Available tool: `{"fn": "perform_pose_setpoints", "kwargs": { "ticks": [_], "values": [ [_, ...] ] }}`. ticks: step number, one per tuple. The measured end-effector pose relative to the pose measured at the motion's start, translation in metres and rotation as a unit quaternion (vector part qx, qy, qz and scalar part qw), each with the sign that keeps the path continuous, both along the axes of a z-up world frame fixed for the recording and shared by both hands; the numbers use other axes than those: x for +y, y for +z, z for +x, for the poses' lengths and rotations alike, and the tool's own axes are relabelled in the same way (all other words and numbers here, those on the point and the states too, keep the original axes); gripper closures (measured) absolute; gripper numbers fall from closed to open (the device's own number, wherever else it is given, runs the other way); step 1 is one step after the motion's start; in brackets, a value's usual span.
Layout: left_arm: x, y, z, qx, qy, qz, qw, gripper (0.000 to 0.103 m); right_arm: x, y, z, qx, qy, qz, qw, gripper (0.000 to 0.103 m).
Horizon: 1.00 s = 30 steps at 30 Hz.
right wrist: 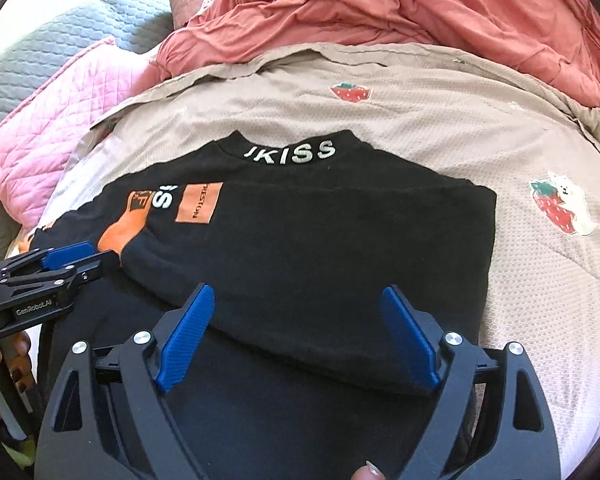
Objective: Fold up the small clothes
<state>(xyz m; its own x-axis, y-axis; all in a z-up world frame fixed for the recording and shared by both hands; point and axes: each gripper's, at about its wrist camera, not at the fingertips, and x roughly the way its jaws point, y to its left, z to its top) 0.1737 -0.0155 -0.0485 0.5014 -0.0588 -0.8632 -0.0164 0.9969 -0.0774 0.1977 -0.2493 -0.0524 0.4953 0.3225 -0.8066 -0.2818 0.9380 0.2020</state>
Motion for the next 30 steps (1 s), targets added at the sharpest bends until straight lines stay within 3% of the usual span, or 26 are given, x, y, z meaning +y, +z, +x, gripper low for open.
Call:
{"fn": "perform_pose_setpoints", "kwargs": {
  "ticks": [7, 13, 30],
  "values": [
    [0.003, 0.011, -0.005, -0.013, 0.001, 0.010, 0.9999, 0.023, 0.000, 0.013, -0.004, -0.030, -0.006, 0.003, 1.000, 0.008],
    [0.014, 0.021, -0.011, -0.027, 0.010, 0.019, 0.9994, 0.014, 0.008, 0.030, -0.014, -0.075, 0.001, -0.010, 0.997, 0.006],
    [0.070, 0.044, -0.035, -0.059, 0.047, 0.019, 0.9970, 0.009, 0.047, 0.060, -0.046, -0.127, 0.020, -0.032, 0.991, 0.005]
  ]
}}
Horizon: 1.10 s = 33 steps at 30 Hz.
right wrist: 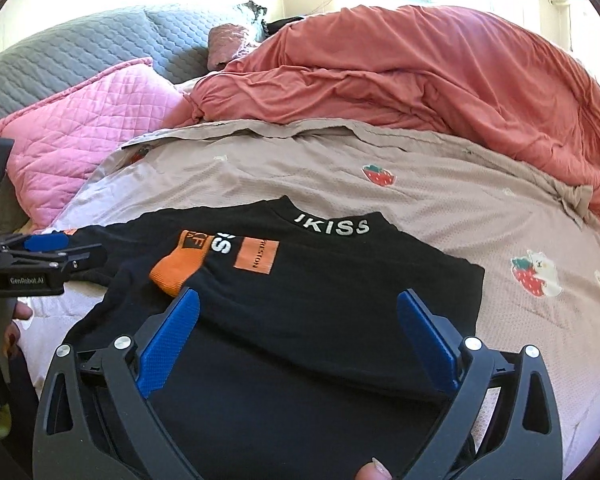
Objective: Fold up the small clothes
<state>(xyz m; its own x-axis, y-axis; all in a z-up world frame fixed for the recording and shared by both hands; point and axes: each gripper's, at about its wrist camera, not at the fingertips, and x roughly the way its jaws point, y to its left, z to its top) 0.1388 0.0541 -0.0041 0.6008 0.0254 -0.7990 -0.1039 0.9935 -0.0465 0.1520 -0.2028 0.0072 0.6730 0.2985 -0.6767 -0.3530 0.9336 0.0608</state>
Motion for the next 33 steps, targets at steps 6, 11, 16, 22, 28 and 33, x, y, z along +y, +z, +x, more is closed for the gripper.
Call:
{"fn": "perform_pose_setpoints", "kwargs": {
  "ticks": [6, 11, 16, 22, 28, 33],
  "values": [
    [0.032, 0.001, -0.005, -0.002, 0.036, -0.013, 0.9993, 0.009, 0.023, 0.004, -0.006, 0.006, 0.014, 0.001, 1.000, 0.005],
    [0.062, -0.001, -0.009, -0.004, 0.071, -0.022, 0.9972, 0.009, 0.057, 0.006, -0.016, 0.006, 0.042, -0.013, 0.999, 0.005],
    [0.095, -0.004, -0.014, -0.008, 0.111, -0.027, 0.9934, 0.009, 0.090, 0.008, -0.021, 0.010, 0.062, -0.015, 0.998, 0.005],
    [0.141, -0.002, -0.025, -0.013, 0.166, -0.030, 0.9855, 0.009, 0.140, 0.007, -0.026, 0.017, 0.096, -0.014, 0.995, 0.005],
    [0.183, -0.007, -0.036, -0.010, 0.216, -0.035, 0.9757, 0.009, 0.191, 0.000, -0.034, 0.025, 0.132, -0.029, 0.990, 0.005],
    [0.206, -0.007, -0.043, -0.007, 0.240, -0.015, 0.9706, 0.009, 0.217, -0.005, -0.039, 0.030, 0.149, -0.041, 0.988, 0.005]
  ]
}}
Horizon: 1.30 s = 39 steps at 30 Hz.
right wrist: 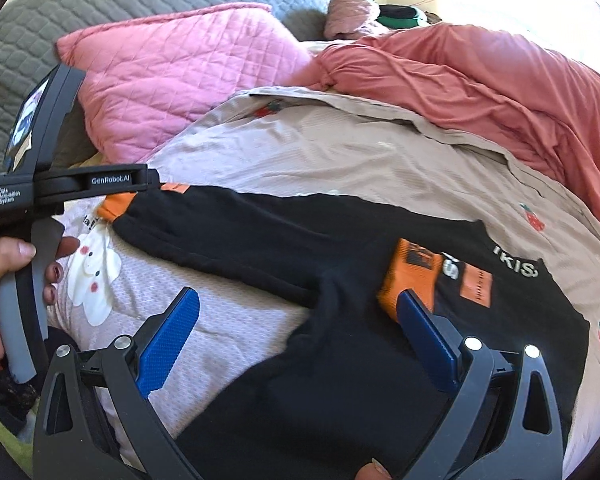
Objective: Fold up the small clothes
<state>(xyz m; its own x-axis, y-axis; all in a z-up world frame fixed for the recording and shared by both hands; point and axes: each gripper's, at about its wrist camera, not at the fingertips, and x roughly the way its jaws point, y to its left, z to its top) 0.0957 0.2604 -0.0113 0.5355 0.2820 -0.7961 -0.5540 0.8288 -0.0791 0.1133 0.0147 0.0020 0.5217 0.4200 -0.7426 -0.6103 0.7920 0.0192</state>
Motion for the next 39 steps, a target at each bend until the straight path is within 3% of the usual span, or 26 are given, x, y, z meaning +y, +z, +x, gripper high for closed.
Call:
{"fn": "perform_pose_setpoints", "kwargs": {
  "ticks": [8, 14, 20, 26, 30, 34, 39],
  "values": [
    [0.053, -0.018, -0.020, 0.010, 0.071, -0.043, 0.9965, 0.009, 0.029, -0.001, -0.002, 0.000, 0.015, -0.009, 1.000, 0.005],
    [0.070, -0.032, -0.025, -0.009, 0.095, -0.079, 0.9923, 0.013, 0.035, -0.005, -0.002, 0.011, 0.009, -0.005, 1.000, 0.005],
    [0.069, -0.044, -0.017, -0.014, 0.096, -0.083, 0.9918, 0.030, 0.025, -0.015, -0.001, 0.027, -0.011, -0.008, 1.000, 0.005],
    [0.064, -0.053, -0.006, -0.003, 0.090, -0.054, 0.9945, 0.065, 0.003, -0.024, 0.008, 0.051, -0.052, 0.000, 0.997, 0.005],
    [0.061, -0.041, -0.007, -0.030, 0.076, -0.057, 0.9950, 0.094, -0.014, -0.032, 0.016, 0.068, -0.081, 0.007, 0.994, 0.005],
    [0.051, -0.021, -0.008, -0.087, 0.040, -0.080, 0.9922, 0.094, -0.033, -0.037, 0.022, 0.084, -0.110, 0.019, 0.990, 0.005],
    [0.016, -0.001, 0.004, -0.128, -0.025, -0.099, 0.9866, 0.094, -0.071, -0.032, 0.027, 0.085, -0.153, 0.036, 0.984, 0.005]
  ]
}}
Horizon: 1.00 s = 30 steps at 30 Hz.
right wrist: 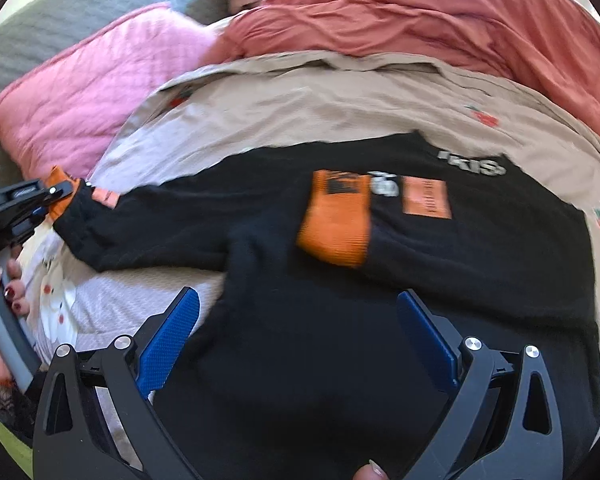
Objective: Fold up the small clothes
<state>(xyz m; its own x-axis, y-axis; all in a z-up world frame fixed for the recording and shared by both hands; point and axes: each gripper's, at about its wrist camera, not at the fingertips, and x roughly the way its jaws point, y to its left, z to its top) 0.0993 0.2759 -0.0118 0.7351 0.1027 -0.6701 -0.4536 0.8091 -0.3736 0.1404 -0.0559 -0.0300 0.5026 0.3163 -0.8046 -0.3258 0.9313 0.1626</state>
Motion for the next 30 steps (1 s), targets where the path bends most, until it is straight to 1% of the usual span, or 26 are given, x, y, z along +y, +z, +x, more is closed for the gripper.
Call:
{"fn": "perform_pose_setpoints", "kwargs": {
  "ticks": [2, 3, 5, 7, 8, 10, 12, 14, 15, 17, 18, 19, 20, 21, 23, 24, 26, 28, 29, 30],
  "values": [
    [-0.018, 0.004, 0.008, -0.012, -0.033, -0.005, 0.9994, 0.094, -0.020, 0.005, 0.001, -0.006, -0.021, 0.004, 1.000, 0.005],
    [-0.029, 0.003, 0.013, -0.017, -0.054, -0.014, 0.9983, 0.094, -0.030, 0.008, 0.002, -0.009, -0.031, 0.005, 0.999, 0.005],
    [-0.050, -0.002, 0.025, -0.021, -0.098, -0.037, 0.9942, 0.094, -0.051, 0.010, 0.005, -0.011, -0.051, 0.006, 0.999, 0.005],
    [-0.077, -0.008, 0.034, -0.016, -0.142, -0.042, 0.9888, 0.094, -0.073, 0.011, 0.008, -0.011, -0.077, 0.007, 0.997, 0.005],
    [-0.089, -0.011, 0.037, -0.016, -0.163, -0.045, 0.9854, 0.094, -0.081, 0.011, 0.009, -0.009, -0.087, 0.009, 0.996, 0.005],
    [-0.111, -0.020, 0.046, -0.012, -0.210, -0.068, 0.9752, 0.094, -0.096, 0.010, 0.010, -0.005, -0.106, 0.014, 0.994, 0.005],
    [-0.131, -0.033, 0.052, 0.000, -0.249, -0.080, 0.9652, 0.094, -0.108, 0.010, 0.011, -0.004, -0.122, 0.013, 0.992, 0.005],
    [-0.142, -0.044, 0.056, 0.013, -0.273, -0.086, 0.9581, 0.093, -0.116, 0.009, 0.011, -0.003, -0.131, 0.013, 0.991, 0.005],
    [-0.149, -0.050, 0.059, 0.020, -0.290, -0.095, 0.9521, 0.092, -0.117, 0.009, 0.012, -0.003, -0.134, 0.014, 0.991, 0.005],
    [-0.154, -0.055, 0.061, 0.023, -0.307, -0.110, 0.9450, 0.084, -0.115, 0.010, 0.012, -0.003, -0.133, 0.015, 0.991, 0.005],
    [-0.155, -0.055, 0.059, 0.017, -0.318, -0.128, 0.9394, 0.079, -0.113, 0.009, 0.012, -0.003, -0.131, 0.014, 0.991, 0.005],
    [-0.154, -0.053, 0.057, 0.011, -0.321, -0.139, 0.9370, 0.076, -0.110, 0.009, 0.012, -0.003, -0.128, 0.014, 0.992, 0.005],
    [-0.153, -0.050, 0.057, 0.004, -0.327, -0.151, 0.9327, 0.074, -0.105, 0.009, 0.012, 0.000, -0.122, 0.016, 0.992, 0.005],
    [-0.151, -0.046, 0.056, -0.004, -0.331, -0.152, 0.9313, 0.070, -0.100, 0.008, 0.013, 0.003, -0.117, 0.018, 0.993, 0.005],
    [-0.147, -0.035, 0.053, -0.019, -0.328, -0.141, 0.9338, 0.069, -0.088, 0.007, 0.014, 0.010, -0.104, 0.021, 0.994, 0.005],
    [-0.144, -0.032, 0.052, -0.025, -0.322, -0.136, 0.9364, 0.069, -0.080, 0.006, 0.014, 0.014, -0.096, 0.023, 0.995, 0.005],
    [-0.131, -0.028, 0.052, -0.024, -0.292, -0.108, 0.9501, 0.068, -0.060, 0.004, 0.015, 0.023, -0.071, 0.029, 0.997, 0.005],
    [-0.118, -0.029, 0.054, -0.006, -0.260, -0.075, 0.9626, 0.068, -0.035, 0.000, 0.014, 0.036, -0.043, 0.043, 0.997, 0.005],
    [-0.110, -0.032, 0.055, 0.006, -0.244, -0.064, 0.9677, 0.068, -0.027, -0.002, 0.015, 0.043, -0.033, 0.049, 0.997, 0.005],
    [-0.102, -0.035, 0.056, 0.014, -0.229, -0.062, 0.9714, 0.068, -0.013, -0.005, 0.017, 0.054, -0.022, 0.054, 0.997, 0.005]
  ]
}}
